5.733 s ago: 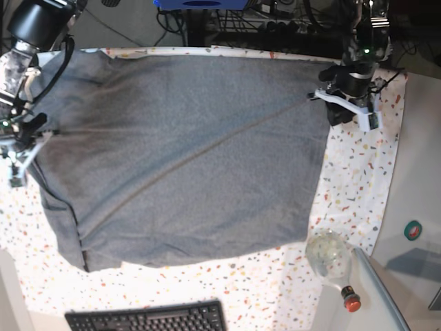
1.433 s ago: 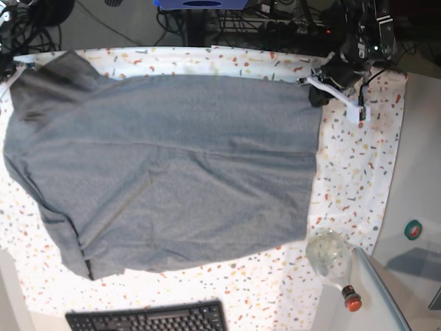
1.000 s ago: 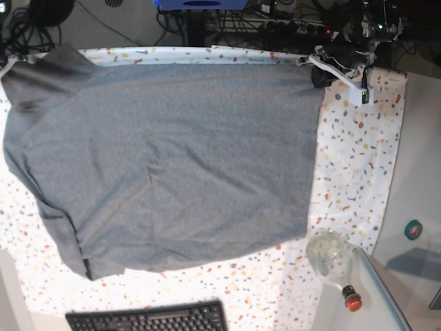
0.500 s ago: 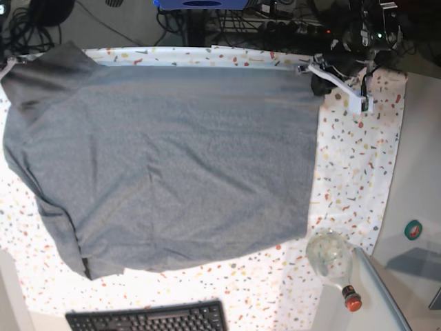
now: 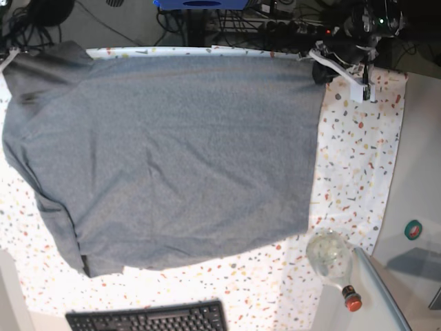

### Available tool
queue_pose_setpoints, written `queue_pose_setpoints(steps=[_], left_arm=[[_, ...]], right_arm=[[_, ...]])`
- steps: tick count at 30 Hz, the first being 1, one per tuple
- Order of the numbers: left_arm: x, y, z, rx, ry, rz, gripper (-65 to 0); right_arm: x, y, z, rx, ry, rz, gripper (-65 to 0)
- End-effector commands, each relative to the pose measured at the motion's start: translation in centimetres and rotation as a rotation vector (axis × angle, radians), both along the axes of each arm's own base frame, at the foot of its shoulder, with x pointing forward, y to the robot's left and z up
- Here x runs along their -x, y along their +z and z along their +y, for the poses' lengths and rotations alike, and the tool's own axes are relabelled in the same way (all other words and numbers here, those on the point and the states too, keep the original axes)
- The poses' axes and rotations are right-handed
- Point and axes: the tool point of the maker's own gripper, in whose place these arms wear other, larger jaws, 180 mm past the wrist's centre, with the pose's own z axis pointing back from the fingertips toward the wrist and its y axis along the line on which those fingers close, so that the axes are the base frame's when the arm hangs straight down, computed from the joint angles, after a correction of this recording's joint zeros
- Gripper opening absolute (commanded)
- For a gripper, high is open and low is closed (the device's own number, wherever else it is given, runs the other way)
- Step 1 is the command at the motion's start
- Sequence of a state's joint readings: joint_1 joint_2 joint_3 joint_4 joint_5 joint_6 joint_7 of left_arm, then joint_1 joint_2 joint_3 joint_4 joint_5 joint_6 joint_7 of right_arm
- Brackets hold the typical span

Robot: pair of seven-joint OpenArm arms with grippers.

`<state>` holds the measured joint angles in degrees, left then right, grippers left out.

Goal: Layout the t-shirt on the table in an organized manner, then fold the t-shirt properly
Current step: 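Pull the shirt edge with the left gripper to stretch it flat, then lift the shirt with the left gripper and swing it across the table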

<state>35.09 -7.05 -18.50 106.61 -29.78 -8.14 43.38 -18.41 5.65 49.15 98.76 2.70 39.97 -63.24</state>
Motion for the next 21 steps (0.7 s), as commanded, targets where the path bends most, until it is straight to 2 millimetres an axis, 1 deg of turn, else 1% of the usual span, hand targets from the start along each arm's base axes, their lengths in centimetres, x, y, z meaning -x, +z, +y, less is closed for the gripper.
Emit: queue_pose_setpoints(steps=[1, 2, 3, 5, 7, 8, 9, 10, 11, 13, 14, 15, 17, 18, 19, 21], left_arm=[[-2.2, 1.4, 0.3, -0.013, -0.013, -0.068, -65.0], [-3.2, 1.7, 0.3, -0.016, -0.027, -0.078, -65.0], [-4.8, 2.1, -0.3, -0.009, -0.052, -0.084, -65.0], [-7.9, 2.9, -1.1, 0.004, -0.086, -0.086, -65.0], [-12.4, 4.4, -2.1, 0.022, -0.1, -0.115, -65.0], [-14.6, 5.1, -2.8, 0.029, -0.111, -0.124, -65.0], [-17.1, 6.2, -3.6, 0.025, -0.125, -0.149, -65.0], [-19.6, 7.4, -4.6, 0.022, -0.145, -0.177, -65.0], [-22.1, 8.6, -6.0, 0.019, -0.173, -0.2, -65.0], [-26.7, 10.9, -7.8, 0.004, -0.205, -0.242, -65.0], [-29.0, 12.1, -8.8, 0.0, -0.223, -0.254, -65.0], [-31.1, 13.4, -9.7, -0.004, -0.24, -0.268, -65.0], [-35.2, 16.3, -10.5, 0.002, -0.238, -0.295, -65.0], [-37.3, 18.4, -11.2, 0.011, -0.233, -0.335, -65.0], [-39.2, 20.7, -11.7, 0.021, -0.224, -0.382, -65.0], [-42.7, 26.2, -12.9, 0.045, -0.208, -0.498, -65.0]], right_arm=[[-2.1, 1.1, -0.7, 0.031, 0.027, -0.046, -65.0], [-3.2, 0.9, -0.4, 0.02, 0.042, -0.058, -65.0], [-4.7, 1.0, -0.5, 0.016, 0.06, -0.074, -65.0], [-8.4, 1.2, -1.2, 0.007, 0.092, -0.102, -65.0], [-13.1, 1.6, -1.8, -0.023, 0.113, -0.145, -65.0], [-15.8, 2.2, -2.2, -0.036, 0.123, -0.184, -65.0], [-18.3, 2.6, -2.5, -0.054, 0.134, -0.215, -65.0], [-21.1, 3.6, -2.9, -0.064, 0.149, -0.255, -65.0], [-23.7, 4.6, -3.2, -0.077, 0.163, -0.288, -65.0], [-28.2, 6.9, -4.0, -0.09, 0.139, -0.359, -65.0], [-30.7, 8.5, -4.3, -0.094, 0.128, -0.406, -65.0], [-32.8, 10.1, -4.7, -0.093, 0.121, -0.444, -65.0], [-36.3, 13.6, -5.4, -0.092, 0.112, -0.53, -65.0], [-38.3, 16.1, -5.5, -0.089, 0.109, -0.592, -65.0], [-39.8, 18.4, -5.8, -0.075, 0.105, -0.643, -65.0], [-42.0, 24.5, -7.0, -0.029, 0.107, -0.756, -65.0]])
